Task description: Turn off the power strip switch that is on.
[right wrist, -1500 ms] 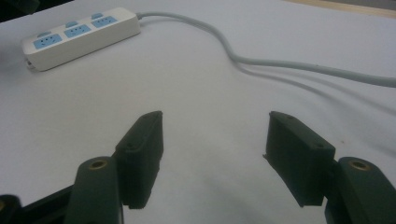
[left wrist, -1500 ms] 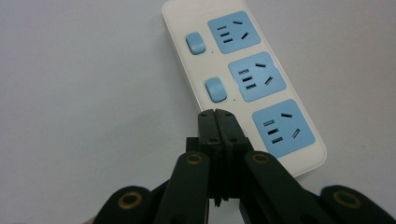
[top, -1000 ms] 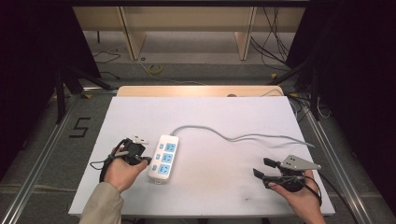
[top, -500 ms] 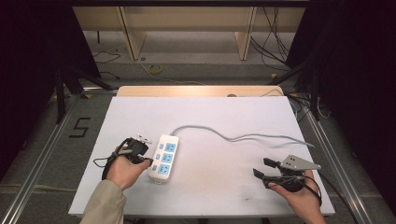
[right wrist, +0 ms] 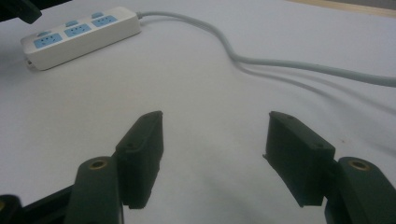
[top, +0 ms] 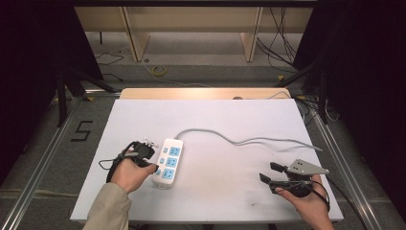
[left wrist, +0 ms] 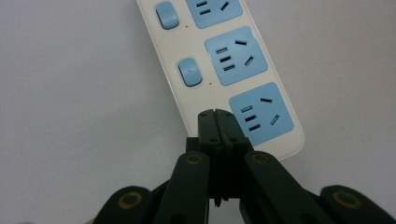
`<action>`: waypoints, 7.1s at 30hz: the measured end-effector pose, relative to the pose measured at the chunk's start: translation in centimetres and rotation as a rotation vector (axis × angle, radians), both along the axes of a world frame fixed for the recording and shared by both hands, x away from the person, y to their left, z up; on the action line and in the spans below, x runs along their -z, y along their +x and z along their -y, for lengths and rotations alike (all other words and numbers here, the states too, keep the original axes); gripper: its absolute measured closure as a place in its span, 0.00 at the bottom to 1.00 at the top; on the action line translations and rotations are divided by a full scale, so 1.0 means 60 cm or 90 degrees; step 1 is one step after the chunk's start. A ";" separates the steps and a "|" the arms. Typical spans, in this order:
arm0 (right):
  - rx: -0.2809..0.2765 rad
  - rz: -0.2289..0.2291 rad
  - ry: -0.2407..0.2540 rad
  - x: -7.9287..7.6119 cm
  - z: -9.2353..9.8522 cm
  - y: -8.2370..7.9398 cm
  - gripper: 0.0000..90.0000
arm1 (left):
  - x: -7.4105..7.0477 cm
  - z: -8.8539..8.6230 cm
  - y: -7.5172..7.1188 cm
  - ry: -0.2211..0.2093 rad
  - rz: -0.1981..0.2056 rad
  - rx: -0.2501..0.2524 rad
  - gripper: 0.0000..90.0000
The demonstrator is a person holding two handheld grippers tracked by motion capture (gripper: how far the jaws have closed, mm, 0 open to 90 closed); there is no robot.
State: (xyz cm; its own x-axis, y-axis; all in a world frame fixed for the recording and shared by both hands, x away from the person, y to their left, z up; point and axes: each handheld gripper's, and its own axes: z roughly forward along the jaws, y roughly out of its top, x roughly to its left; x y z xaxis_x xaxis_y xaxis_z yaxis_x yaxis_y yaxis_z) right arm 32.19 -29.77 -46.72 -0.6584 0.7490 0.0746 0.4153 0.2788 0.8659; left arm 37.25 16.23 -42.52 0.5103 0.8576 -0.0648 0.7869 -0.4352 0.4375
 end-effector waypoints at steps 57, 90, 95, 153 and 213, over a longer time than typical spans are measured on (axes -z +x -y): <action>-0.004 0.000 -0.002 -0.001 -0.001 -0.001 0.44 | -0.003 0.035 0.031 0.081 -0.092 -0.042 1.00; -0.006 -0.002 -0.004 -0.001 -0.001 -0.001 0.44 | 0.011 0.042 0.037 0.092 -0.112 -0.041 1.00; -0.006 -0.001 -0.005 -0.001 -0.001 -0.001 0.44 | 0.012 0.043 0.038 0.091 -0.114 -0.046 1.00; -0.008 -0.002 -0.006 -0.002 -0.001 -0.001 0.45 | 0.014 0.047 0.033 0.102 -0.112 -0.046 1.00; -0.008 0.001 -0.003 -0.003 -0.001 -0.002 0.45 | -0.008 0.022 0.018 0.065 -0.037 -0.045 0.98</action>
